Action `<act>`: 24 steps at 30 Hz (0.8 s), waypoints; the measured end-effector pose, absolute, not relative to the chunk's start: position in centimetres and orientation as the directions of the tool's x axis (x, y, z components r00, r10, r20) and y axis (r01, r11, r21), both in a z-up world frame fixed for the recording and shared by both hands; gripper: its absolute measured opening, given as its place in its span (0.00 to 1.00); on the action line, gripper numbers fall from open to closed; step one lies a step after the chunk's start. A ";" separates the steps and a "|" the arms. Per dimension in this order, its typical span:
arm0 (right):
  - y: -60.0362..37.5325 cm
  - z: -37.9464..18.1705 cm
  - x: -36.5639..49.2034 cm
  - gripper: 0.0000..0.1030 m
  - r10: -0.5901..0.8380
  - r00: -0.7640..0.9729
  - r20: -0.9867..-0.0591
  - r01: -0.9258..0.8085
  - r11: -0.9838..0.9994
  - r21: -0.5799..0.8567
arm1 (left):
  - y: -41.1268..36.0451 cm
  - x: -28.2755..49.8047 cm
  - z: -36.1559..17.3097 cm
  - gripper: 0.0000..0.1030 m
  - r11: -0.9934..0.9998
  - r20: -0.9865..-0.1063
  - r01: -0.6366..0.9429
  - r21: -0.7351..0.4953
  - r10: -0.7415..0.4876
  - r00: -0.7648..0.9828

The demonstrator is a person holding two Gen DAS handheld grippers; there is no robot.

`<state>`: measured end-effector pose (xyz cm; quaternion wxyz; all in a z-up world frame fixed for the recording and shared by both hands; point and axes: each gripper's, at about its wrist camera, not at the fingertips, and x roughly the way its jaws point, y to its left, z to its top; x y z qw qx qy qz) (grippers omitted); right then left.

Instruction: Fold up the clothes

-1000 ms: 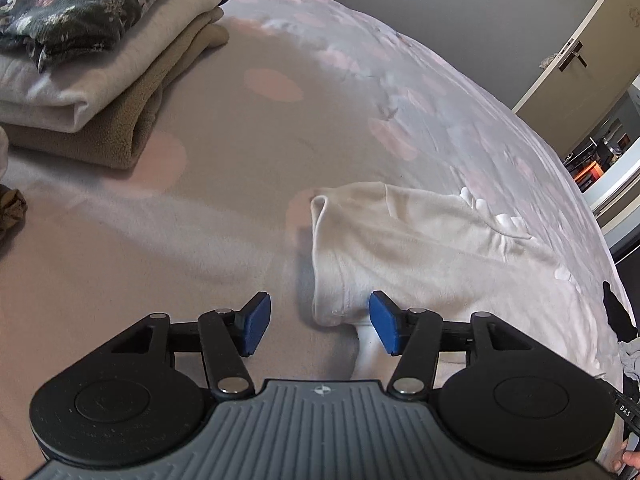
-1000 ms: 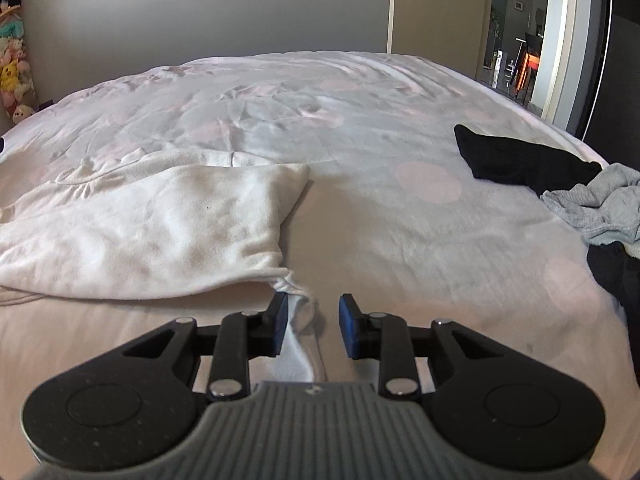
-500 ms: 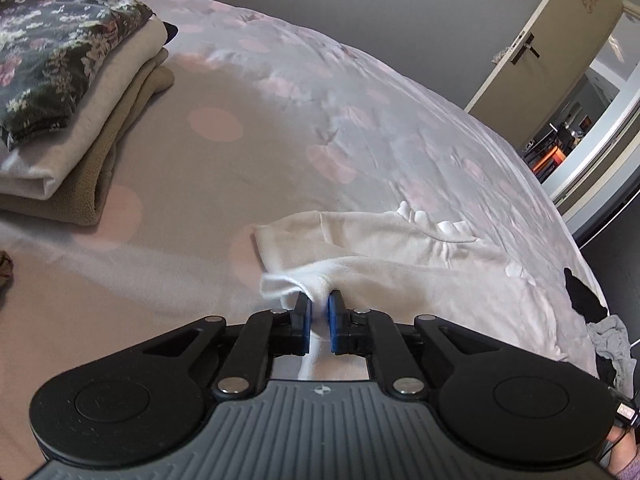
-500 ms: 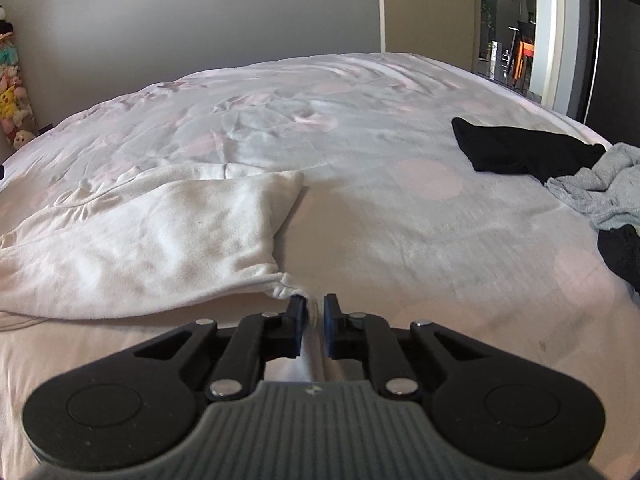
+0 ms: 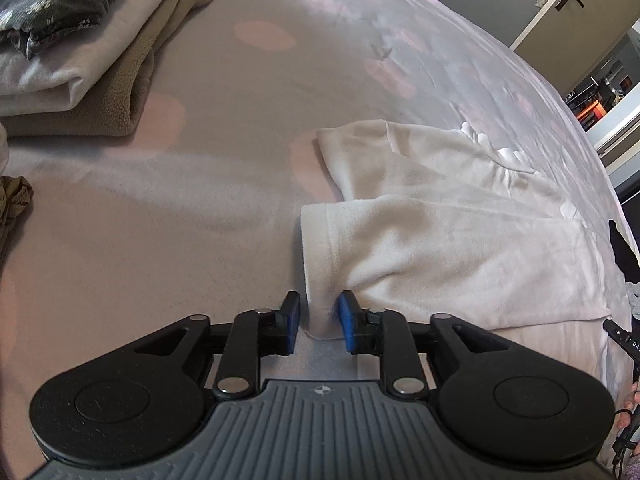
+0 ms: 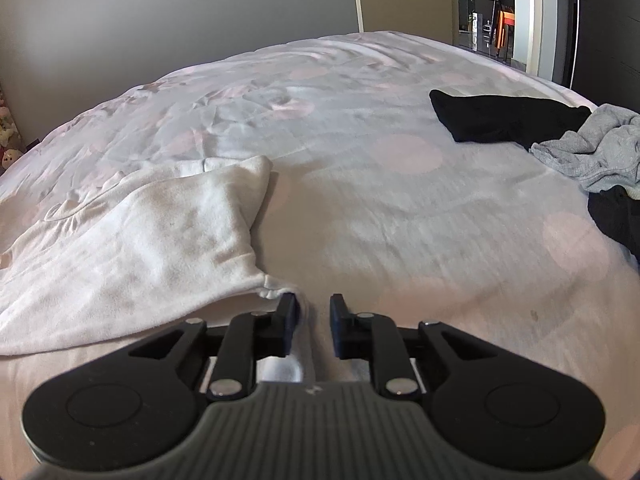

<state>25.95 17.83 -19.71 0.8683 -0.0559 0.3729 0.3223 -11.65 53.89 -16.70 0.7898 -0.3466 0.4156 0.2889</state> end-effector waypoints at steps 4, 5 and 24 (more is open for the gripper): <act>17.1 -18.8 25.0 0.29 0.544 0.501 -0.673 -0.619 0.769 0.161 | 54.6 -12.0 -15.1 0.49 0.592 -0.827 -0.739 -0.322 0.204 0.524; 17.0 -18.5 24.6 0.29 0.555 0.498 -0.666 -0.627 0.761 0.166 | 54.8 -11.9 -14.8 0.49 0.585 -0.822 -0.741 -0.328 0.210 0.529; 22.9 -18.4 36.0 0.40 0.726 0.247 -0.642 -0.552 0.650 0.522 | 55.7 -7.3 -16.5 0.49 0.621 -0.844 -0.739 -0.260 0.225 0.486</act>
